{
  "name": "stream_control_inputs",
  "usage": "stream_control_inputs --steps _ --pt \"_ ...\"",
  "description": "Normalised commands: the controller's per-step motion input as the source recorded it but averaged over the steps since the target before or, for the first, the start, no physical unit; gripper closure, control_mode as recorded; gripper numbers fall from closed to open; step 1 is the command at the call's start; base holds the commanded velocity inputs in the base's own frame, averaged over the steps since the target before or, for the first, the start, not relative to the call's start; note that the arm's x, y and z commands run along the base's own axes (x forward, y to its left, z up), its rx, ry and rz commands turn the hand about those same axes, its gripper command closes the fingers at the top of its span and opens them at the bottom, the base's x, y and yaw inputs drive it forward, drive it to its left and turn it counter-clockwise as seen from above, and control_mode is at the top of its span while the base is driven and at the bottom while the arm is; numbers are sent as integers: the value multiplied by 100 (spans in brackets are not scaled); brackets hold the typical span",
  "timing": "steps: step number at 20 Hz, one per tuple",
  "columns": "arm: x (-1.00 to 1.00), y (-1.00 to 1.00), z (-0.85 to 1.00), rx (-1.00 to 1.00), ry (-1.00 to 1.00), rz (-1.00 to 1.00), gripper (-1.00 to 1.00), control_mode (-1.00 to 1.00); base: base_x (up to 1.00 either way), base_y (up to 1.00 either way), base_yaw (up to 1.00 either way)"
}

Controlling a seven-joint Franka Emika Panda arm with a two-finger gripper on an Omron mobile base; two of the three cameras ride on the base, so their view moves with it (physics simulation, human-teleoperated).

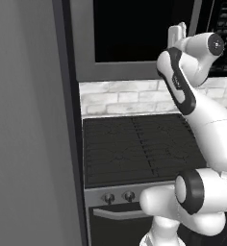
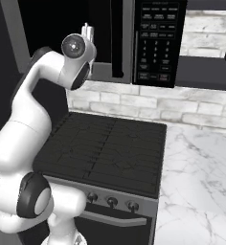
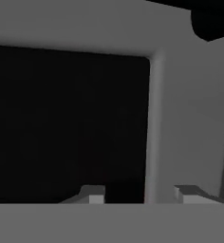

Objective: Remove the tangerine from the bowl and place it on the small plate. Then place the bowl with only the shrimp in the microwave, close the door, and press the start button to microwave the shrimp.

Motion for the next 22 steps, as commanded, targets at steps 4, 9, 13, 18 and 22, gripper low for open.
stream_control_inputs --steps 4,9,13,18,22 --pt "16 0 -21 2 0 10 -100 -100 0 0 0" --pt "-58 -26 -2 5 -7 3 -100 -100 0 0 0" --pt "-100 -64 -13 10 -7 -7 -100 -100 0 0 0" --pt "-66 -97 -23 10 0 -11 -100 -100 0 0 0" --pt "-16 -98 -33 7 0 -7 -100 -100 0 0 0"
